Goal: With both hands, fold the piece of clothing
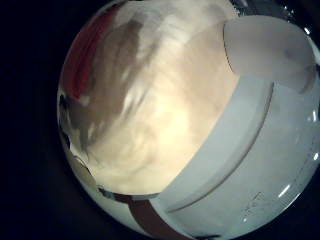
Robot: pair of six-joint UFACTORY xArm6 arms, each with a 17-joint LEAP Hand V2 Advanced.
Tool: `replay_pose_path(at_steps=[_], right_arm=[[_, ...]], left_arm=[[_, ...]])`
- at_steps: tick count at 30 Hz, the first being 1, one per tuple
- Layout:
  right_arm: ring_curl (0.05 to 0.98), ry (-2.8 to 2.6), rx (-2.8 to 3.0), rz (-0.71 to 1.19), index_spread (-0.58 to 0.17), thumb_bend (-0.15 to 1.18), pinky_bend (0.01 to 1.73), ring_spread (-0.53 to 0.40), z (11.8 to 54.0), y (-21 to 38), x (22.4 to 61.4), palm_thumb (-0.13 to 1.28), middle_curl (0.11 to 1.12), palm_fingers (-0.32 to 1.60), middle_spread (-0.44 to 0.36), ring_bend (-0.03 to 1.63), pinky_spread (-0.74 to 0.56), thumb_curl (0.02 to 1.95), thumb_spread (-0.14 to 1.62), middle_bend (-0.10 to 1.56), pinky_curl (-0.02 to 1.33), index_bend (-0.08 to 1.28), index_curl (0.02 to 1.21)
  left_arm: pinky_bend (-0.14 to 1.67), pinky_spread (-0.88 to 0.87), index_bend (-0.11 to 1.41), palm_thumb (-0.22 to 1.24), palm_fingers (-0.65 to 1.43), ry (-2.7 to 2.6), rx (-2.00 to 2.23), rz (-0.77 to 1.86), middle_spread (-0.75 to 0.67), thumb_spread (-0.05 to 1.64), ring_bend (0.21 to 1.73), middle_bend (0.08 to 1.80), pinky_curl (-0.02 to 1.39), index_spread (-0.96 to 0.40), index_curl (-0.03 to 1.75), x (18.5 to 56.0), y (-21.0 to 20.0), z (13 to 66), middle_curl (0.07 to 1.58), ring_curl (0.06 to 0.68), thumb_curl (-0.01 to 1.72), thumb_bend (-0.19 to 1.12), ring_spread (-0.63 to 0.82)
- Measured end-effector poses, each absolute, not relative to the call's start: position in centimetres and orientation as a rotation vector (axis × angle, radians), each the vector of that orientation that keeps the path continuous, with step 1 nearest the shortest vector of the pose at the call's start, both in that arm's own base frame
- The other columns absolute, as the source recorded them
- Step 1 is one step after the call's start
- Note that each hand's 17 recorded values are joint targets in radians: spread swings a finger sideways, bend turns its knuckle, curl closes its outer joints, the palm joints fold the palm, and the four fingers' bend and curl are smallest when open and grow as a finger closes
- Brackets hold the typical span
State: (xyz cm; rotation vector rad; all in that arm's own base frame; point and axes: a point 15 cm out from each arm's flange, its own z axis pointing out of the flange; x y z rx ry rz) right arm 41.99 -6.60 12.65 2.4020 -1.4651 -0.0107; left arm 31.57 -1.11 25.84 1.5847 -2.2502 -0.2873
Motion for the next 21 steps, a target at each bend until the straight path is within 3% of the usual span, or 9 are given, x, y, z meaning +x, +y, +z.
replay_pose_path(at_steps=[3,6,7,8,10,14,21], right_arm=[[0.239,-1.468,2.397,-0.016,-0.352,-0.03,0.38,-0.23,12.4,-6.7,42.0,0.79,0.36,0.6,-0.128,0.59,-0.1,0.39,0.91,0.36,0.22,0.18,0.36],[0.259,-1.472,2.402,-0.006,-0.414,-0.02,0.46,-0.362,12.5,-6.7,42.2,0.81,0.4,1.03,-0.205,0.7,-0.33,0.4,0.9,0.47,0.21,0.23,0.37],[0.259,-1.476,2.41,0.011,-0.414,-0.02,0.46,-0.362,12.7,-6.6,42.5,0.81,0.4,1.03,-0.205,0.7,-0.33,0.4,0.9,0.47,0.21,0.23,0.37],[0.287,-1.482,2.421,0.033,-0.431,-0.02,0.53,-0.394,12.9,-6.6,43.0,0.81,0.42,1.19,-0.231,0.74,-0.42,0.4,0.9,0.5,0.23,0.26,0.4],[0.325,-1.492,2.449,0.087,-0.446,-0.02,0.61,-0.407,13.5,-6.4,43.9,0.83,0.46,1.35,-0.25,0.79,-0.51,0.4,0.9,0.59,0.27,0.36,0.46],[0.398,-1.511,2.506,0.197,-0.423,-0.02,0.73,-0.347,14.6,-5.9,45.7,0.86,0.54,1.53,-0.22,0.93,-0.6,0.41,0.89,0.82,0.32,0.57,0.56],[0.507,-1.559,2.511,0.276,-0.349,0.03,0.98,-0.26,17.1,-7.3,45.4,1.04,0.65,1.38,-0.157,1.16,-0.52,0.49,0.93,1.08,0.44,0.85,0.7]], left_arm=[[0.26,0.56,0.15,0.48,-0.07,-2.252,1.586,-0.285,0.51,1.12,0.41,0.17,0.31,0.15,0.25,31.5,-1.1,25.9,0.2,0.209,0.33,-0.02,0.6],[0.26,0.56,0.15,0.49,-0.07,-2.251,1.589,-0.283,0.51,1.11,0.41,0.17,0.31,0.15,0.25,31.5,-1.0,26.0,0.2,0.21,0.33,-0.02,0.6],[0.26,0.56,0.15,0.49,-0.07,-2.25,1.588,-0.284,0.51,1.11,0.41,0.17,0.31,0.15,0.25,31.4,-1.0,25.9,0.2,0.211,0.32,-0.02,0.6],[0.26,0.56,0.15,0.49,-0.07,-2.248,1.588,-0.284,0.51,1.11,0.41,0.17,0.31,0.15,0.25,31.4,-0.9,25.7,0.2,0.211,0.32,-0.02,0.6],[0.26,0.56,0.15,0.49,-0.07,-2.248,1.586,-0.286,0.51,1.11,0.41,0.17,0.31,0.15,0.25,31.4,-1.0,25.8,0.2,0.212,0.32,-0.02,0.6],[0.26,0.56,0.15,0.49,-0.07,-2.26,1.59,-0.282,0.5,1.12,0.41,0.17,0.31,0.15,0.25,31.6,-1.0,26.3,0.21,0.213,0.32,-0.02,0.6],[0.25,0.56,0.15,0.5,-0.06,-2.263,1.596,-0.277,0.5,1.12,0.41,0.17,0.32,0.15,0.25,31.3,-0.6,26.7,0.21,0.217,0.32,-0.02,0.6]])
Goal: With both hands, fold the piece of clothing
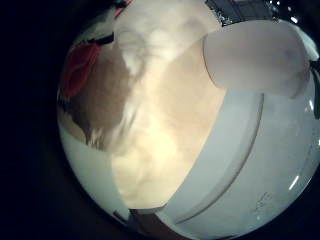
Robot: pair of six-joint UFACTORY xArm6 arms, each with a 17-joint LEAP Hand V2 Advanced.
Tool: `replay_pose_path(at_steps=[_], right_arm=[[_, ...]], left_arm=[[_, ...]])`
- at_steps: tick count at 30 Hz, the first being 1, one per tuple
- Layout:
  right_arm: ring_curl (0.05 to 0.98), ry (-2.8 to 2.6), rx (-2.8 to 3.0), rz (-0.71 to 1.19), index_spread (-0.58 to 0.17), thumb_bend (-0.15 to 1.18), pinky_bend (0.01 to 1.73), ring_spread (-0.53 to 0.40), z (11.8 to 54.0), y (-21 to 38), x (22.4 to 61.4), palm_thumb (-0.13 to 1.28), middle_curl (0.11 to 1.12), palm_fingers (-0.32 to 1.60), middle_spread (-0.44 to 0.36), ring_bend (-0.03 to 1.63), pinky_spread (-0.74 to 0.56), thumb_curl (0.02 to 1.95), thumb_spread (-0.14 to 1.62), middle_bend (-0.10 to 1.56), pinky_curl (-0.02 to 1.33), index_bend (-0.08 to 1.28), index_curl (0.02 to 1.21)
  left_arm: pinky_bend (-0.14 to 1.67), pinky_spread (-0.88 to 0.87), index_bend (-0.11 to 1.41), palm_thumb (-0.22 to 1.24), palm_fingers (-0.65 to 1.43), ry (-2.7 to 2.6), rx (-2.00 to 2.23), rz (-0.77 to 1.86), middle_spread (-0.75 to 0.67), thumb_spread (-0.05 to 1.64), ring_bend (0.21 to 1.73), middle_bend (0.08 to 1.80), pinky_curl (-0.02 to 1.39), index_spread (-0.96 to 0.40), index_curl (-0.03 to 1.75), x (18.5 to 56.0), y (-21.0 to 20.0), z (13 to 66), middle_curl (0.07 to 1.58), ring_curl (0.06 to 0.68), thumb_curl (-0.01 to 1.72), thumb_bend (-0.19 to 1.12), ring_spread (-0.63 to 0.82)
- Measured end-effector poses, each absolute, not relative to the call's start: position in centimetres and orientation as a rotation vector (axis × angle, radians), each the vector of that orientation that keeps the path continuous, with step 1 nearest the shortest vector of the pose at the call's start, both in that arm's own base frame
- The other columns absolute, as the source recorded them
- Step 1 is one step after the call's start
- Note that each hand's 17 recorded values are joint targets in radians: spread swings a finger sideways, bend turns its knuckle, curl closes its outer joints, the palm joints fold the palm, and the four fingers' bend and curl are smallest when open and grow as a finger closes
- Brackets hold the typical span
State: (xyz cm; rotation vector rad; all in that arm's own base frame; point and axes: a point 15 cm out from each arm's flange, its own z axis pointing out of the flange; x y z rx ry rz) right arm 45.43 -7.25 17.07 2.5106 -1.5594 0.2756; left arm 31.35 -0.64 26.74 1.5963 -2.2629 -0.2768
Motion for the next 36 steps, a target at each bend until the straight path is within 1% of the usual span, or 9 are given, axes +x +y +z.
replay_pose_path(at_steps=[4,9,14,19,22,25,29,34,36], right_arm=[[0.548,-1.603,2.496,0.345,-0.319,0.05,1.08,-0.235,20.0,-8.8,45.0,1.1,0.69,1.3,-0.139,1.24,-0.46,0.53,0.96,1.18,0.5,0.93,0.75],[0.578,-1.614,2.49,0.395,-0.295,0.03,1.16,-0.217,23.0,-9.6,43.1,1.11,0.71,1.24,-0.127,1.3,-0.42,0.57,0.99,1.23,0.53,0.99,0.78],[0.595,-1.613,2.482,0.426,-0.277,0.01,1.19,-0.206,26.3,-9.8,41.6,1.11,0.72,1.21,-0.119,1.34,-0.4,0.61,1.01,1.26,0.55,1.02,0.81],[0.602,-1.579,2.537,0.536,-0.267,-0.01,1.2,-0.201,29.9,-7.7,42.5,1.12,0.72,1.2,-0.114,1.35,-0.39,0.64,1.03,1.28,0.56,1.03,0.82],[0.604,-1.519,2.607,0.621,-0.263,-0.01,1.2,-0.204,32.7,-4.4,44.1,1.12,0.72,1.19,-0.112,1.35,-0.4,0.66,1.03,1.28,0.56,1.03,0.82],[0.605,-1.438,2.685,0.671,-0.259,-0.01,1.2,-0.204,34.3,-0.3,44.9,1.12,0.72,1.19,-0.111,1.36,-0.4,0.68,1.03,1.28,0.55,1.04,0.83],[0.604,-1.296,2.813,0.731,-0.254,-0.01,1.2,-0.203,36.3,6.9,45.3,1.11,0.72,1.2,-0.11,1.36,-0.4,0.69,1.03,1.29,0.55,1.04,0.83],[0.603,-1.083,2.951,0.74,-0.251,-0.01,1.2,-0.201,37.2,15.9,45.1,1.09,0.72,1.2,-0.11,1.36,-0.4,0.71,1.02,1.29,0.55,1.04,0.83],[0.602,-0.986,2.996,0.722,-0.25,-0.01,1.2,-0.201,36.9,19.6,44.8,1.08,0.73,1.2,-0.11,1.36,-0.4,0.72,1.02,1.29,0.54,1.04,0.83]], left_arm=[[0.25,0.56,0.15,0.5,-0.06,-2.257,1.603,-0.271,0.5,1.12,0.41,0.17,0.32,0.15,0.25,30.9,0.1,26.7,0.21,0.219,0.32,-0.02,0.6],[0.26,0.56,0.15,0.5,-0.06,-2.26,1.612,-0.266,0.5,1.12,0.41,0.17,0.32,0.15,0.25,30.9,0.7,27.0,0.21,0.219,0.32,-0.02,0.6],[0.26,0.56,0.15,0.5,-0.06,-2.26,1.629,-0.265,0.49,1.12,0.41,0.17,0.32,0.15,0.25,30.7,1.7,27.5,0.21,0.22,0.32,-0.02,0.6],[0.26,0.56,0.16,0.5,-0.05,-2.248,1.645,-0.253,0.49,1.12,0.4,0.17,0.32,0.15,0.26,30.3,2.6,27.6,0.21,0.219,0.32,-0.02,0.6],[0.26,0.56,0.16,0.5,-0.05,-2.217,1.672,-0.243,0.48,1.12,0.4,0.17,0.32,0.15,0.26,29.8,3.7,27.4,0.21,0.22,0.32,-0.02,0.6],[0.26,0.56,0.16,0.5,-0.05,-2.184,1.699,-0.226,0.49,1.12,0.4,0.17,0.32,0.15,0.26,29.2,5.2,27.2,0.22,0.222,0.32,-0.02,0.6],[0.26,0.56,0.15,0.5,-0.05,-2.142,1.728,-0.213,0.49,1.12,0.41,0.18,0.32,0.15,0.26,28.3,6.7,26.8,0.22,0.224,0.32,-0.02,0.6],[0.26,0.56,0.15,0.51,-0.05,-2.082,1.777,-0.186,0.48,1.12,0.41,0.17,0.32,0.16,0.26,27.2,9.4,26.3,0.22,0.226,0.32,-0.01,0.6],[0.26,0.56,0.16,0.54,-0.05,-2.049,1.798,-0.172,0.48,1.13,0.41,0.18,0.32,0.16,0.26,26.5,10.5,25.9,0.22,0.226,0.33,-0.01,0.6]])
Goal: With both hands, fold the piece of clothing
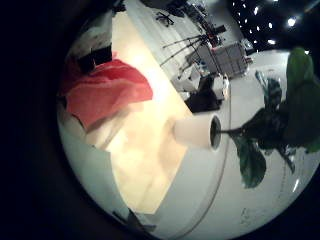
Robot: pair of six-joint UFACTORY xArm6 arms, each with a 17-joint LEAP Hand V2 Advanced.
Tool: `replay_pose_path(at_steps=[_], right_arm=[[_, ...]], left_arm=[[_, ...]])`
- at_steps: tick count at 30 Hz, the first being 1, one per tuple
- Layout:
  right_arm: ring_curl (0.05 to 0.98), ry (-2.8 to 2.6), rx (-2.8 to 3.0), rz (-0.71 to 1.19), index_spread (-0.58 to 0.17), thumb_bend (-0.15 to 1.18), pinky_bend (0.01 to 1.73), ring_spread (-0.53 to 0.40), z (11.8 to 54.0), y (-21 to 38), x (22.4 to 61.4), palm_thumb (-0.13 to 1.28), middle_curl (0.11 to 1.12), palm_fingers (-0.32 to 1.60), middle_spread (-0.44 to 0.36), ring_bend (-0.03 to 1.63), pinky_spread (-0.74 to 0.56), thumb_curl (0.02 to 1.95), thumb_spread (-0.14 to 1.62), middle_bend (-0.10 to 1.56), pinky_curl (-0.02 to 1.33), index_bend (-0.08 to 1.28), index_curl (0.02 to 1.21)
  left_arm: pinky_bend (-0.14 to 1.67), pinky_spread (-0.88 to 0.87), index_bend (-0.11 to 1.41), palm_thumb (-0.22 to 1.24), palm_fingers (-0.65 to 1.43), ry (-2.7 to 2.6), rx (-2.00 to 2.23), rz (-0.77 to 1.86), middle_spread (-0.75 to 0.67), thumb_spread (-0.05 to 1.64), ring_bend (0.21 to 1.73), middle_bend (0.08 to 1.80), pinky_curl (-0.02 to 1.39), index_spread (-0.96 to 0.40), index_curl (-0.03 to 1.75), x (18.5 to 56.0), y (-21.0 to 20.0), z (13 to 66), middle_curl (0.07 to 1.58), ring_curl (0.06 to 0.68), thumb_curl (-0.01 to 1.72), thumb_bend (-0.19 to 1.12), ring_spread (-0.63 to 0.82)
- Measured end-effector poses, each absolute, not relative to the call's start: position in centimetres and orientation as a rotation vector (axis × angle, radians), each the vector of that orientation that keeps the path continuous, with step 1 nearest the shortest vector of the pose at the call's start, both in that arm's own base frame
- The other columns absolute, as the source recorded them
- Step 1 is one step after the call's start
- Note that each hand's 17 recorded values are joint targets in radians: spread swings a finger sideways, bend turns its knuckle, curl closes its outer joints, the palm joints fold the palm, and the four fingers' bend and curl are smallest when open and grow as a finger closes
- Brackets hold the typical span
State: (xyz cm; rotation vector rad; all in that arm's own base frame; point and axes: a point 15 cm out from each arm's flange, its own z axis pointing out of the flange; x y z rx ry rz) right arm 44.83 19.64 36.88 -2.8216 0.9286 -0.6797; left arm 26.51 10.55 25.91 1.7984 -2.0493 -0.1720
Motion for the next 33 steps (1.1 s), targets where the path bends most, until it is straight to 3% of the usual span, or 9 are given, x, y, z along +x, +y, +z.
replay_pose_path(at_steps=[7,19,26,33], right_arm=[[0.601,0.719,-2.891,-0.624,-0.248,-0.01,1.2,-0.2,34.8,28.8,44.9,1.07,0.72,1.2,-0.109,1.36,-0.41,0.74,1.03,1.28,0.54,1.04,0.83],[0.598,0.547,-2.946,-0.357,-0.247,-0.01,1.2,-0.199,28.3,40.7,41.1,1.04,0.72,1.2,-0.109,1.36,-0.41,0.75,1.06,1.28,0.54,1.04,0.83],[0.589,0.557,-2.939,-0.335,-0.255,-0.03,1.2,-0.205,28.1,41.1,41.1,0.93,0.71,1.16,-0.122,1.34,-0.41,0.73,1.1,1.28,0.54,1.02,0.82],[0.53,0.722,-2.845,-0.393,-0.316,-0.02,1.1,-0.267,33.7,35.6,42.8,0.84,0.65,1.03,-0.161,1.22,-0.54,0.68,1.17,1.15,0.49,0.78,0.76]], left_arm=[[0.26,0.55,0.16,0.58,-0.05,-1.975,1.846,-0.127,0.48,1.15,0.4,0.18,0.32,0.16,0.27,24.4,13.4,24.9,0.23,0.226,0.33,-0.01,0.59],[0.28,0.56,0.16,0.61,-0.04,-1.922,1.895,-0.123,0.46,1.15,0.4,0.17,0.33,0.16,0.28,21.5,15.6,24.5,0.23,0.227,0.35,-0.02,0.59],[0.28,0.56,0.16,0.6,-0.04,-1.924,1.904,-0.132,0.46,1.15,0.4,0.17,0.32,0.16,0.28,20.9,15.8,24.7,0.23,0.228,0.35,-0.02,0.59],[0.27,0.56,0.16,0.6,-0.04,-1.952,1.903,-0.131,0.46,1.15,0.4,0.17,0.32,0.16,0.28,21.1,15.3,25.4,0.23,0.23,0.36,-0.02,0.59]])
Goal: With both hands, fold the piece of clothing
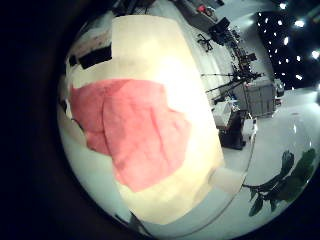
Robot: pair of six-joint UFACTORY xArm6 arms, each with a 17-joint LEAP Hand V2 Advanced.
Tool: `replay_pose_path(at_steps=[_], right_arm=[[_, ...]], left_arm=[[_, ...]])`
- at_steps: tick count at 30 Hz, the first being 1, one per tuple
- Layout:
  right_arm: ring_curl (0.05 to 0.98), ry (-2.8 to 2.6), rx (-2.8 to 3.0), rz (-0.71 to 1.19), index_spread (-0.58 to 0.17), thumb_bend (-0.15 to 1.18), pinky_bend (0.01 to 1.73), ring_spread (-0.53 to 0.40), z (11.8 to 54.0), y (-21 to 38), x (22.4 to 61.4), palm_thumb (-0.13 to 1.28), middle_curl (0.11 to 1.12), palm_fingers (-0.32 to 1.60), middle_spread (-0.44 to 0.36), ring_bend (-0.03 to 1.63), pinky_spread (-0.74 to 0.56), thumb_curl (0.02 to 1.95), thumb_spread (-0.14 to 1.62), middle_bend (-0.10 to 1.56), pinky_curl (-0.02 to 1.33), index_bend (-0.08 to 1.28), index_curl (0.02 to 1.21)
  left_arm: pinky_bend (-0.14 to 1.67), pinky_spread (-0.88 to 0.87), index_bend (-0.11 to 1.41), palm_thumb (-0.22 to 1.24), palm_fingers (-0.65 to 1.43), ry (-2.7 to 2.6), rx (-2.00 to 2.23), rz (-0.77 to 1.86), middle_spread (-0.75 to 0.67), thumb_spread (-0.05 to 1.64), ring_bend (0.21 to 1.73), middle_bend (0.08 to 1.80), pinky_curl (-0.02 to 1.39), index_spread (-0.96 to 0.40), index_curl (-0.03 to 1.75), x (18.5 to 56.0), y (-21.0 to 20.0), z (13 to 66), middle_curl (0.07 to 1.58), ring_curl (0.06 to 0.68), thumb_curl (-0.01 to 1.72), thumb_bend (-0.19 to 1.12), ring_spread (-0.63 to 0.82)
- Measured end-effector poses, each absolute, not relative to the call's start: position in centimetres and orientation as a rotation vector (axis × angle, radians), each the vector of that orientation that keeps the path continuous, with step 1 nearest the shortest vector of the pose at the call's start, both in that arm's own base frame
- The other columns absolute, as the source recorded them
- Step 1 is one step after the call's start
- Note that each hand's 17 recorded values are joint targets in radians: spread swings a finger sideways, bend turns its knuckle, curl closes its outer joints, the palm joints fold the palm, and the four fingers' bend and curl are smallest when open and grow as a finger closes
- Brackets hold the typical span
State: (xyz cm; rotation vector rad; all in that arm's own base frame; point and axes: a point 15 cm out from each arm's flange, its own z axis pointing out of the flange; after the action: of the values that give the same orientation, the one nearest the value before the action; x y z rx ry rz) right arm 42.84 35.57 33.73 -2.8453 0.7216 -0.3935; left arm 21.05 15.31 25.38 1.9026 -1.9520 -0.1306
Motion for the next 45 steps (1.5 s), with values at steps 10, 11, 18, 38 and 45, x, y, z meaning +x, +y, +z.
replay_pose_path(at_steps=[10,11,18,38,45], right_arm=[[0.484,1.125,-2.816,-0.336,-0.387,-0.05,1.04,-0.289,32.3,25.4,44.8,0.65,0.59,0.68,-0.176,1.1,-0.56,0.55,1.15,0.97,0.44,0.35,0.64],[0.479,1.14,-2.823,-0.324,-0.385,-0.05,1.0,-0.274,31.7,25.2,44.6,0.62,0.59,0.6,-0.174,1.07,-0.53,0.53,1.14,0.97,0.43,0.37,0.65],[0.403,1.232,-2.895,-0.224,-0.35,-0.04,0.75,-0.165,25.3,25.1,44.5,0.42,0.54,0.3,-0.125,0.89,-0.22,0.41,1.11,0.85,0.33,0.47,0.64],[0.371,1.311,-2.959,-0.146,-0.27,-0.03,0.6,-0.135,18.2,29.6,44.7,0.23,0.5,0.46,-0.071,0.93,0.01,0.3,1.0,0.76,0.18,0.43,0.57],[0.382,1.303,-3.008,-0.127,-0.296,-0.01,0.59,-0.194,16.2,30.2,43.8,0.34,0.51,0.63,-0.132,1.01,-0.06,0.32,0.99,0.78,0.15,0.43,0.56]], left_arm=[[0.27,0.56,0.16,0.6,-0.04,-2.004,1.883,-0.123,0.46,1.15,0.4,0.18,0.32,0.16,0.29,21.7,13.8,26.3,0.24,0.23,0.36,-0.02,0.59],[0.27,0.56,0.16,0.6,-0.04,-2.005,1.882,-0.123,0.46,1.15,0.4,0.18,0.32,0.16,0.29,21.6,13.8,26.2,0.24,0.231,0.36,-0.02,0.59],[0.27,0.56,0.16,0.6,-0.04,-1.999,1.88,-0.125,0.45,1.15,0.4,0.18,0.32,0.16,0.29,21.4,13.7,25.8,0.24,0.231,0.36,-0.02,0.59],[0.27,0.56,0.16,0.59,-0.03,-1.983,1.877,-0.13,0.45,1.15,0.4,0.18,0.32,0.16,0.29,21.5,13.9,24.7,0.24,0.229,0.37,-0.02,0.59],[0.27,0.56,0.16,0.59,-0.03,-1.984,1.882,-0.129,0.45,1.15,0.4,0.18,0.32,0.16,0.29,21.7,14.0,24.8,0.24,0.228,0.37,-0.02,0.59]])
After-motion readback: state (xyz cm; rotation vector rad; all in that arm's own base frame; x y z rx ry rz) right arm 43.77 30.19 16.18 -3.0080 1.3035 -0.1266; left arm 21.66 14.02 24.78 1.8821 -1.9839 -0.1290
